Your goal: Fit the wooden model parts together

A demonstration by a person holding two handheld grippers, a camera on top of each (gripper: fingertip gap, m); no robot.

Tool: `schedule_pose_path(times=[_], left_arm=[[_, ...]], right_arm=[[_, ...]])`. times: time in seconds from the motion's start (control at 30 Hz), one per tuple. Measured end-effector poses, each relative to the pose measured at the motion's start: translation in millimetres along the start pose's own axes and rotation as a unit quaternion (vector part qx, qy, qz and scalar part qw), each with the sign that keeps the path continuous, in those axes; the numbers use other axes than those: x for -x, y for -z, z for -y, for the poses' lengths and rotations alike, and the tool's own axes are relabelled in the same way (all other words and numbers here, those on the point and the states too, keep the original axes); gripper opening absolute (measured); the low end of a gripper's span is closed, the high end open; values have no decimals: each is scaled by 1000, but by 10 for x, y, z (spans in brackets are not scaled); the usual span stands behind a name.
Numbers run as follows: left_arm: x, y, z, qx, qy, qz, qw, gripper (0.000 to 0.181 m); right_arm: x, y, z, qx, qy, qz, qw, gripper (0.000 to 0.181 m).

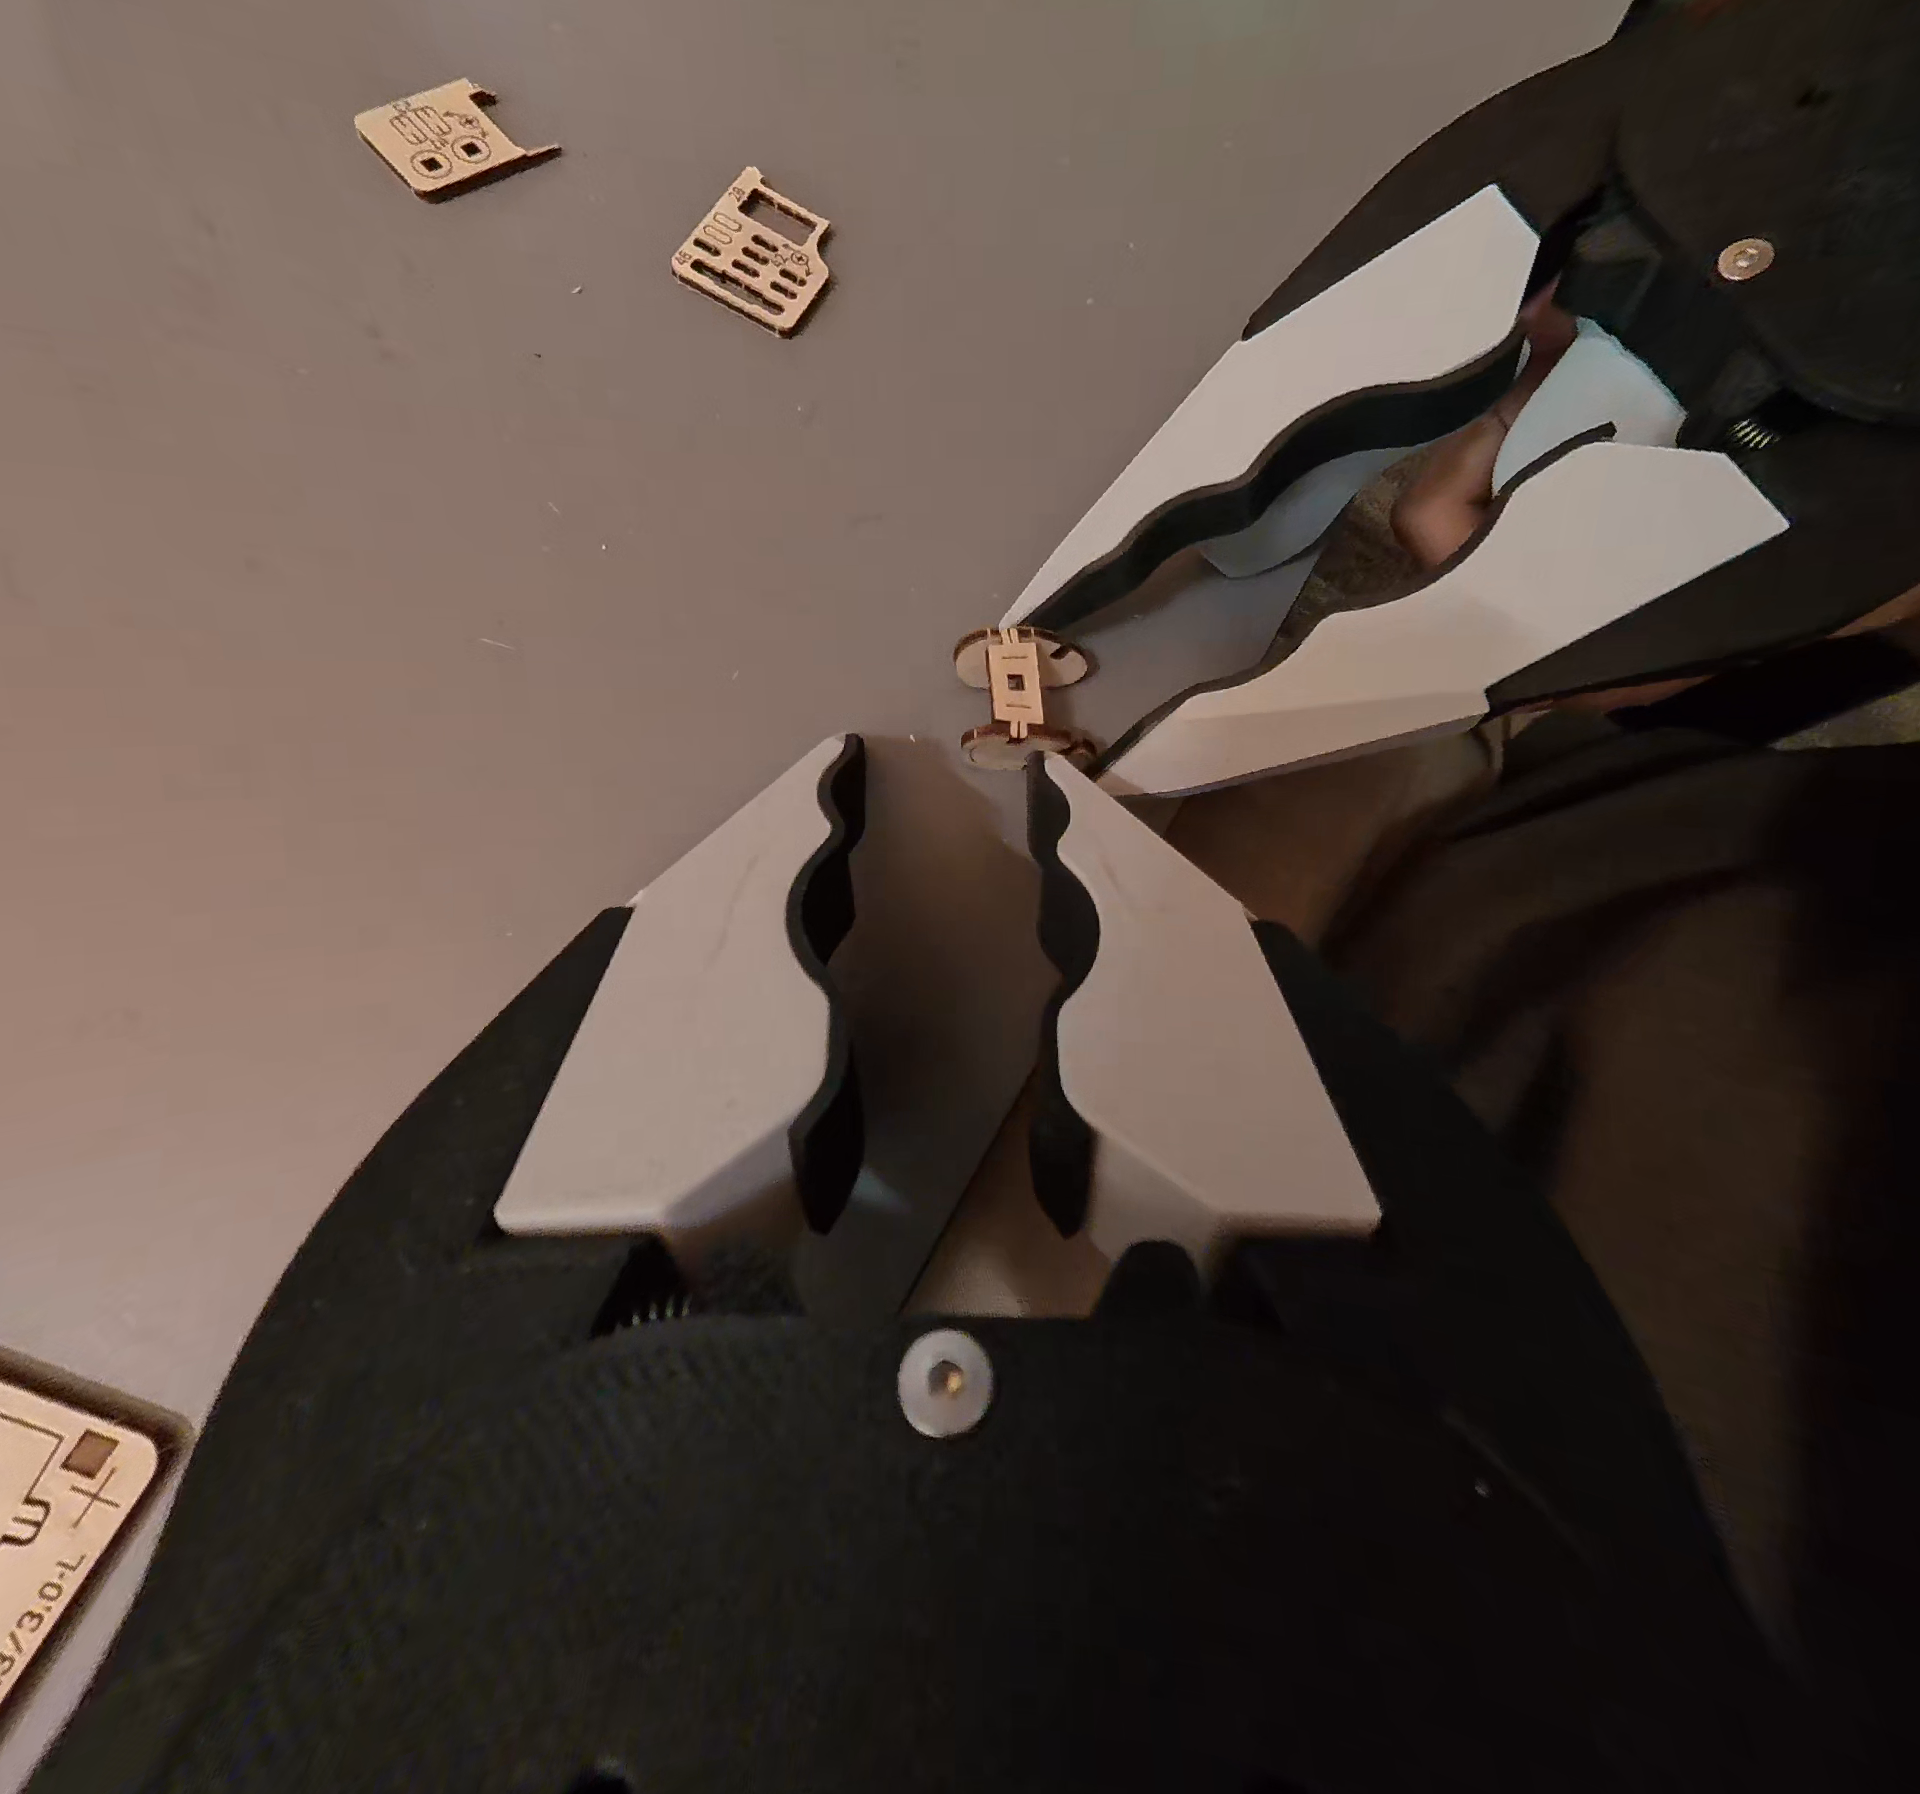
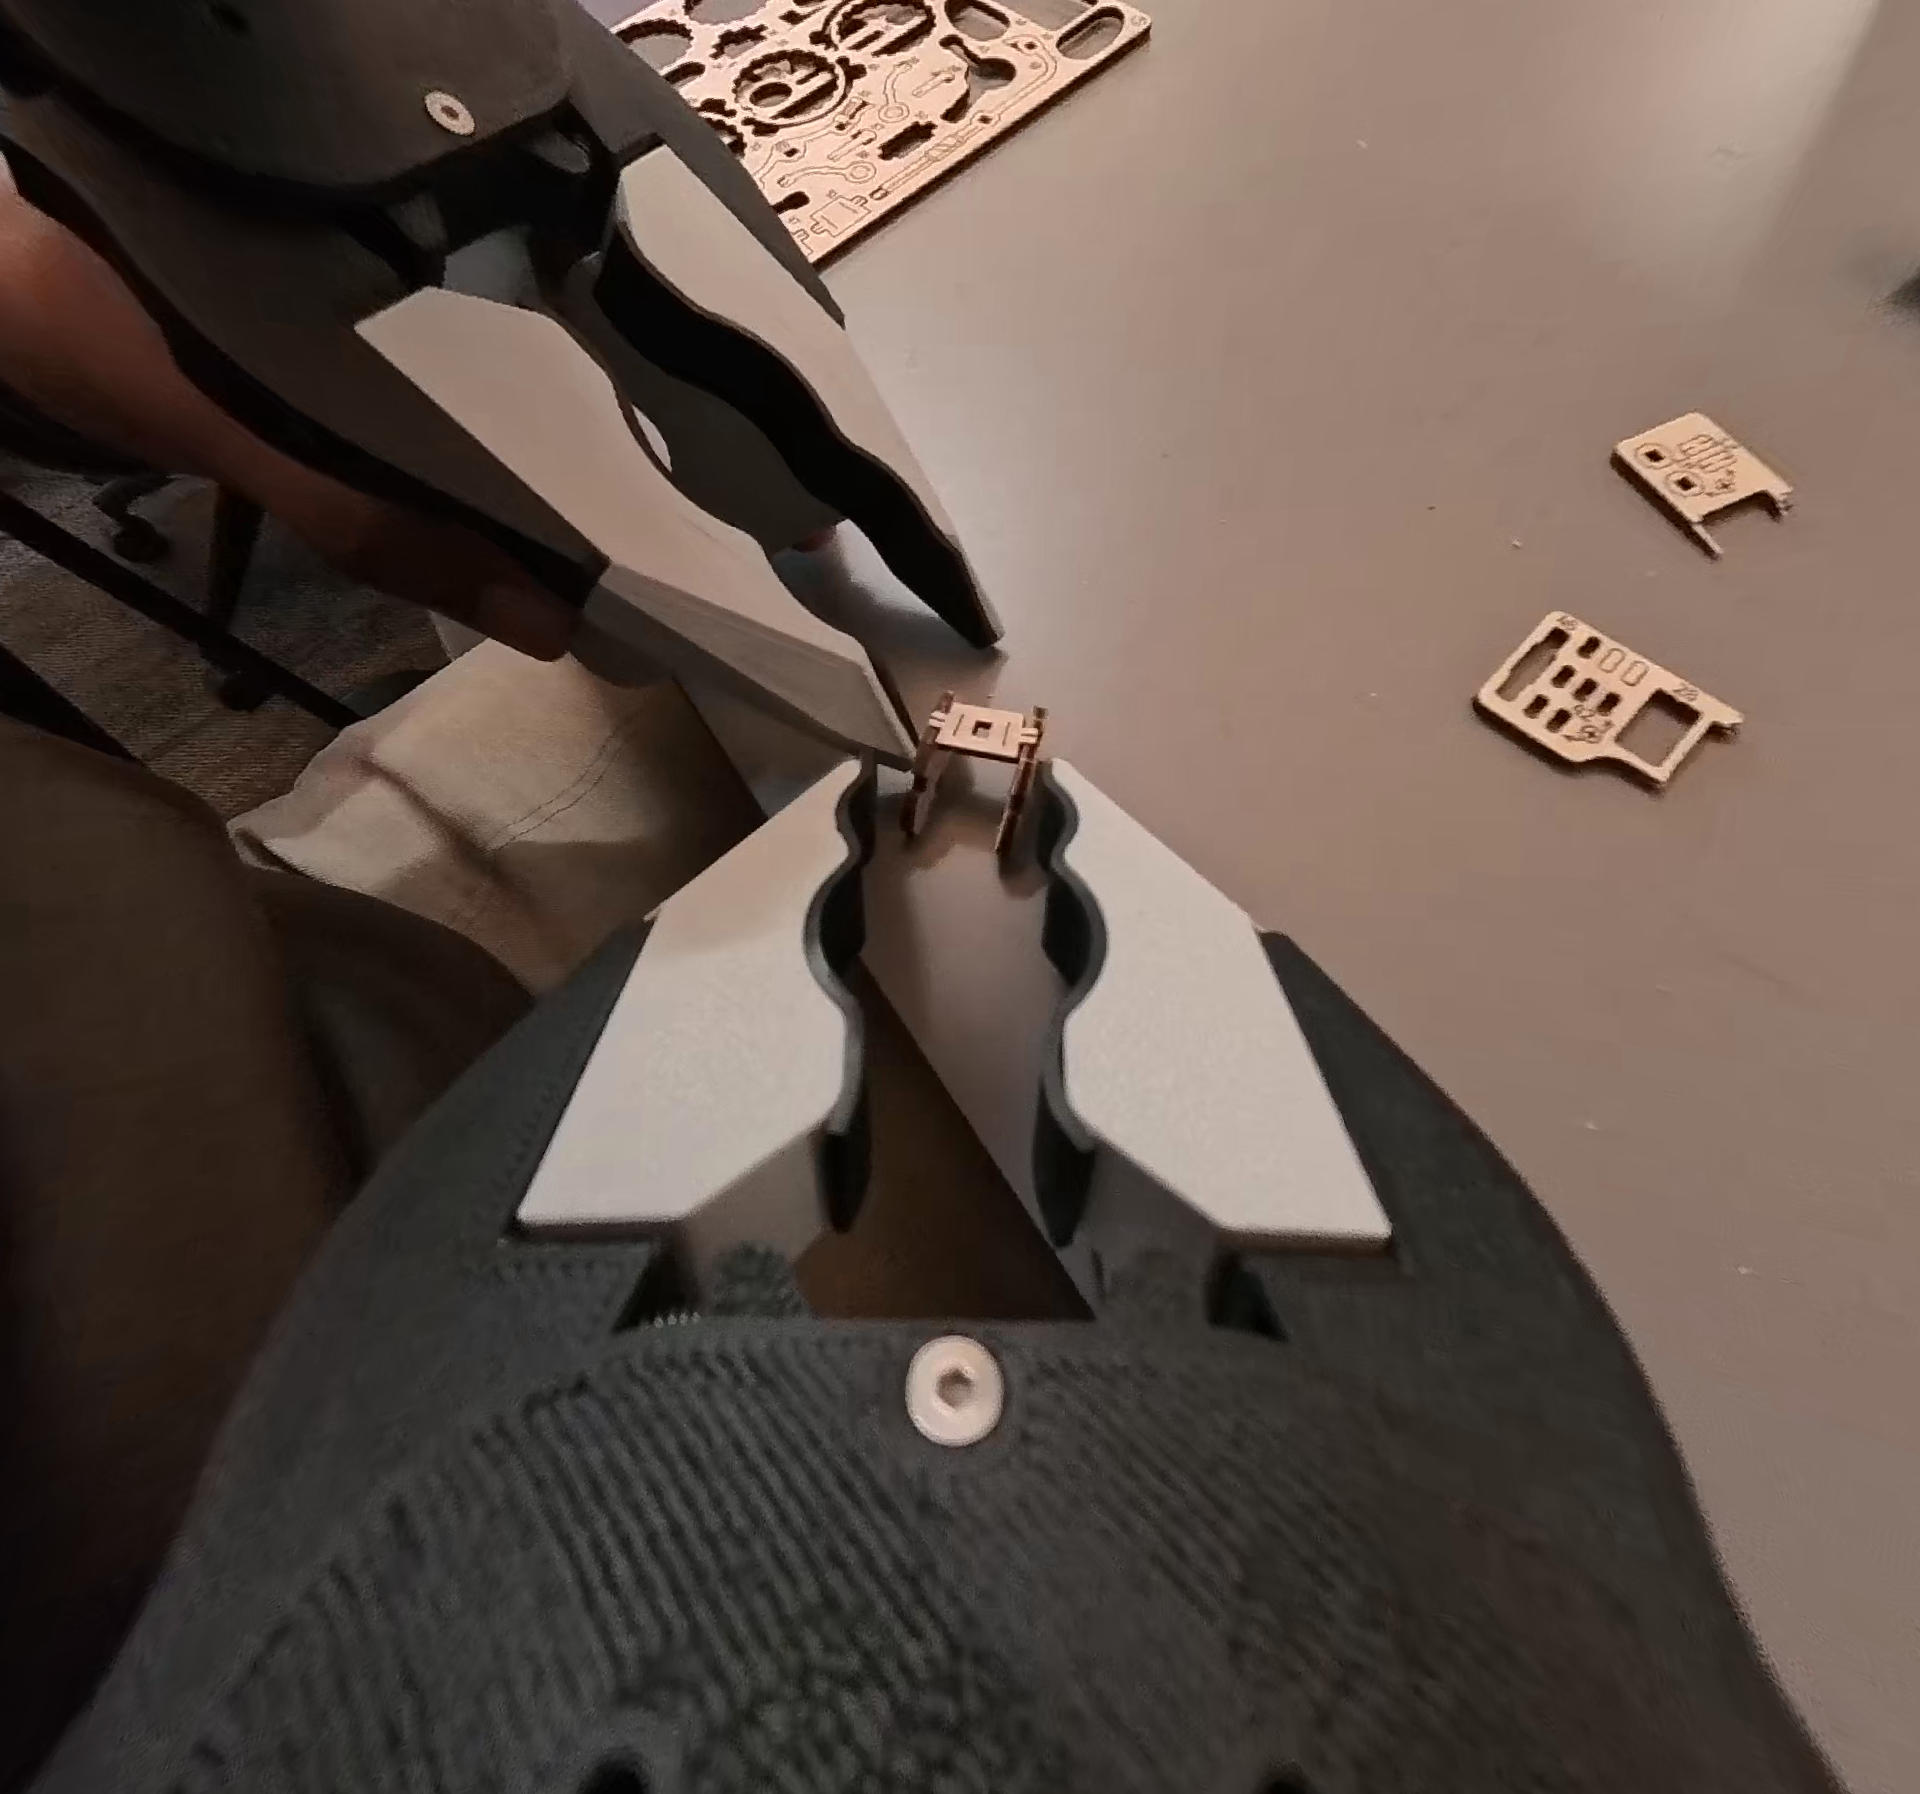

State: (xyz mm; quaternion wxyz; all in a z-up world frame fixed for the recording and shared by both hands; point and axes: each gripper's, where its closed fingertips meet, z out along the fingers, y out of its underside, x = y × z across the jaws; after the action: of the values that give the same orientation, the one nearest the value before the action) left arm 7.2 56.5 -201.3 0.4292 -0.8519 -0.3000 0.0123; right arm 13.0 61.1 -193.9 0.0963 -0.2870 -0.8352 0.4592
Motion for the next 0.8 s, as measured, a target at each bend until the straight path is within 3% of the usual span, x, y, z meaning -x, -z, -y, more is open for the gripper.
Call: schedule_pose_path(times=[0.8], left_arm=[[26,33,-1,-3,15,-9,1000,29]], right_arm=[[42,10,13,-4,15,13,1000,34]])
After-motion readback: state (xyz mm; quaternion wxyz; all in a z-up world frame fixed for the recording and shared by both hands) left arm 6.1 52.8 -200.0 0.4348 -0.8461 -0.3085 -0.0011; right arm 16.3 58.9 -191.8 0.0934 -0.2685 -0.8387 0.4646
